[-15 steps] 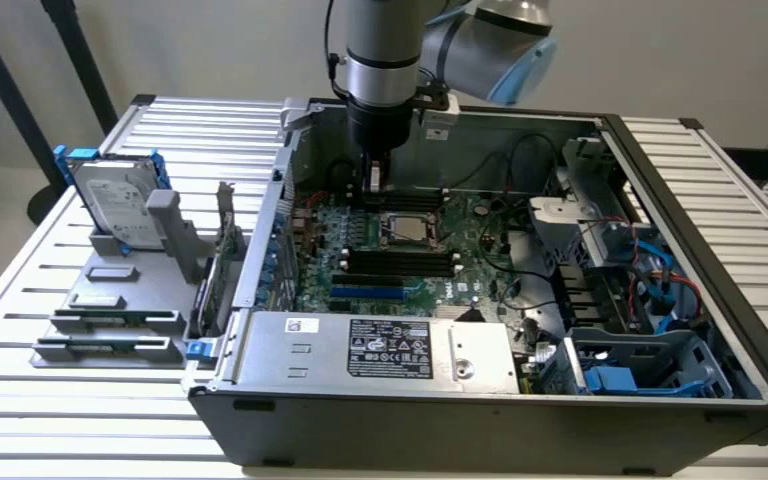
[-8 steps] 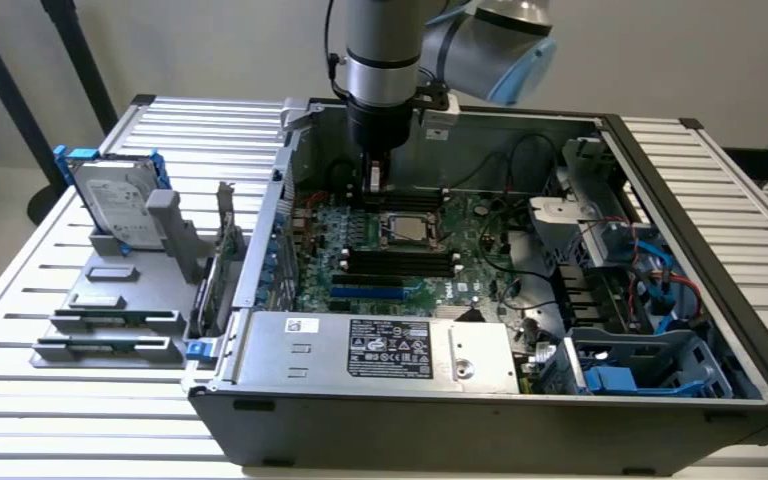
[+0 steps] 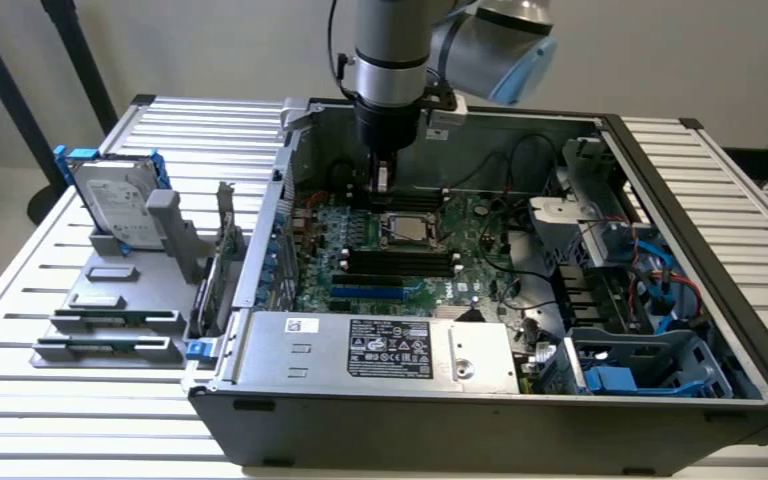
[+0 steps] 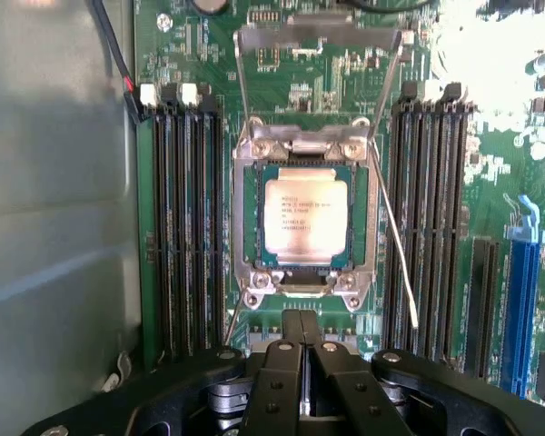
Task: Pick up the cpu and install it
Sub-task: 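Close the cpu cover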
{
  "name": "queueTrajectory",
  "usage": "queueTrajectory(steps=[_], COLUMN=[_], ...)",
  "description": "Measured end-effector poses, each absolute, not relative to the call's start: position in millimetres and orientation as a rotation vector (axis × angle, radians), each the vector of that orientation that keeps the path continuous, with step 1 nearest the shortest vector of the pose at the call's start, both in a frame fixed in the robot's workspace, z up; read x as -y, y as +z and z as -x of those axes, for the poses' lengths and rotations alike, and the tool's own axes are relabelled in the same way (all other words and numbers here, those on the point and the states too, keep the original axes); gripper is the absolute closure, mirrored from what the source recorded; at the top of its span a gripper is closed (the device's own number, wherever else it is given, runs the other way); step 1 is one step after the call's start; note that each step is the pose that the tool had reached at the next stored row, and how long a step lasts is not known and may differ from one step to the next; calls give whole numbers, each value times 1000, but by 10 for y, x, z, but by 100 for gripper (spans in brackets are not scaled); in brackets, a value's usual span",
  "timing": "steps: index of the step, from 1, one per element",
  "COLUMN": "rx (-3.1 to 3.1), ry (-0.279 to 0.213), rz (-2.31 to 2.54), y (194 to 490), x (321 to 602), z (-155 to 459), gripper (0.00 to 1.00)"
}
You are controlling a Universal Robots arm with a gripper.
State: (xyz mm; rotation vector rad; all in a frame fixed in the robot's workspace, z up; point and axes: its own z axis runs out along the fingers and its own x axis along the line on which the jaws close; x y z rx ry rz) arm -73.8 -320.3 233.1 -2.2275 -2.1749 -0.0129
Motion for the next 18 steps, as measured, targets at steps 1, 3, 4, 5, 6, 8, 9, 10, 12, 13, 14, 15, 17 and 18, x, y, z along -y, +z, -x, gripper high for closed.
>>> queueTrajectory(steps=[1, 3, 4, 5, 6, 8, 9, 10, 12, 13, 14, 15, 17, 18], rx=[2175, 2174, 2174, 2174, 2173, 2172, 2172, 2171, 2169, 2169, 2168, 2167, 2166, 2165], ry=[-12, -11, -10, -10, -9, -7, -6, -4, -1, 1, 3, 4, 7, 8], rz=[2227, 2227, 2226, 2226, 2225, 2225, 2224, 2223, 2222, 2221, 2220, 2220, 2218, 2218], y=[2333, 2342, 2350, 2361, 2375, 2411, 2439, 2471, 2529, 2554, 2576, 2596, 2636, 2654], x=[3205, 3213, 3218, 3226, 3234, 3245, 3252, 3257, 3267, 3272, 3275, 3278, 3283, 3284], z=[694, 603, 557, 512, 467, 377, 328, 283, 193, 148, 104, 58, -32, -76], gripper=[89, 89, 89, 89, 89, 89, 89, 89, 89, 89, 89, 89, 89, 89])
